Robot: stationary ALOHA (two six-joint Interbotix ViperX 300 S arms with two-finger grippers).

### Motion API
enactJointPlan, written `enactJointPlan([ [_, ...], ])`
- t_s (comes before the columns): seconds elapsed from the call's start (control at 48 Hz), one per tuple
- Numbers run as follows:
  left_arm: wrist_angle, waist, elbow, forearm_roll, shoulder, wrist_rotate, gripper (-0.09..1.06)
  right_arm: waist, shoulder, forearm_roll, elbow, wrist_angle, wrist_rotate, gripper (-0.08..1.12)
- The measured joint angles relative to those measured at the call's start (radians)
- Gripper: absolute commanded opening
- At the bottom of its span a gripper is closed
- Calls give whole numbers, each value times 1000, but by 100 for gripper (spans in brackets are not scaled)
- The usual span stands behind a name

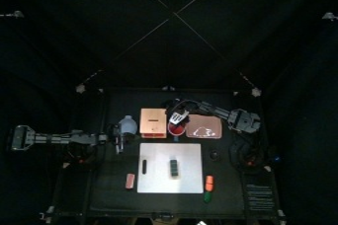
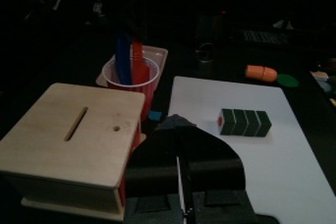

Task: Place sushi on board then cut the sushi with the knife then place the pieces on the plate
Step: Grasp knife edge with left hand

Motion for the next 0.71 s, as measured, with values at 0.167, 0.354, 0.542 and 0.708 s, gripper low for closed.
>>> enactJointPlan([
  [0.167, -2, 0, 0, 0, 0, -2, -1, 0, -2, -2, -5, 0, 0, 40],
  [0.354, -2, 0, 0, 0, 0, 0, -1, 0, -46, 0, -8, 5, 3, 40],
  [0.542, 0, 0, 0, -2, 0, -2, -1, 0, -106, -2, -8, 9, -2, 40],
  [0.708, 0, 0, 0, -3, 0, -2, -1, 0, -173, 0, -3, 9, -3, 40],
])
